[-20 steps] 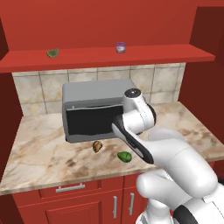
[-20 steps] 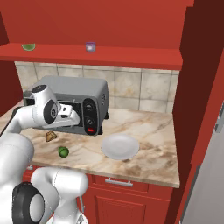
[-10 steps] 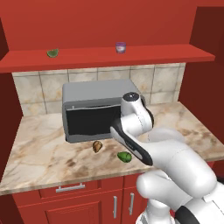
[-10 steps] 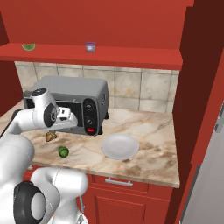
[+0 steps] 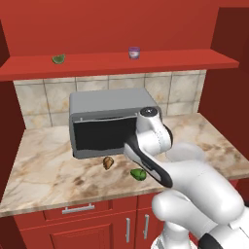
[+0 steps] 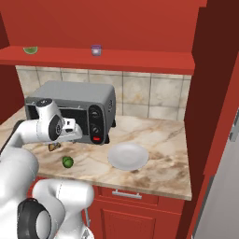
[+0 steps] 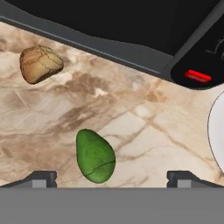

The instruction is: Pick the avocado and bread from the counter and place them on the plate. Then pick the jam from the cabinet and place it next to the plate. Lastly close the cabinet door.

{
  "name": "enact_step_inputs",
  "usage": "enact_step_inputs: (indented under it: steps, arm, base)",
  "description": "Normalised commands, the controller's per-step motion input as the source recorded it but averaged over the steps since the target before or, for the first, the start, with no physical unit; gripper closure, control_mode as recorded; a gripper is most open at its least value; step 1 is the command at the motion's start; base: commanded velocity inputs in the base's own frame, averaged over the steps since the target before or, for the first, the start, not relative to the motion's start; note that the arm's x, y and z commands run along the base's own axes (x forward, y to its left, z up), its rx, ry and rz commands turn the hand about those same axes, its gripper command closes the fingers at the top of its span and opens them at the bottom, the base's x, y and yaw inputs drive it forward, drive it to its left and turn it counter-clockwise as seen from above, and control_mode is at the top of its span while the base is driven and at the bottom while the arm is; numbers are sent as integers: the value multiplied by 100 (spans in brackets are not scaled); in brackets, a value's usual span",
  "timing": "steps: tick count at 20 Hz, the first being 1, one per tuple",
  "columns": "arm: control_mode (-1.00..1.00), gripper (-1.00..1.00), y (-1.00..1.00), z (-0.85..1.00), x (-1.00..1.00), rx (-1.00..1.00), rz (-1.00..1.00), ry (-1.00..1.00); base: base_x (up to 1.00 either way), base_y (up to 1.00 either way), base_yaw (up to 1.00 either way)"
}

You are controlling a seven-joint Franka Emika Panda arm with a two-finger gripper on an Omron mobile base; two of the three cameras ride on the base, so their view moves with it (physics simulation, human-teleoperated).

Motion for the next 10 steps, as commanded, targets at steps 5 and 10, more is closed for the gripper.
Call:
enact_step_inputs:
  steps: [5, 10]
  arm:
    - [-100, -100, 1, -22, -12, 3, 6, 0]
    - [-100, -100, 2, -24, -4, 3, 3, 0]
  base:
    - [0, 0, 0]
    - [0, 0, 0]
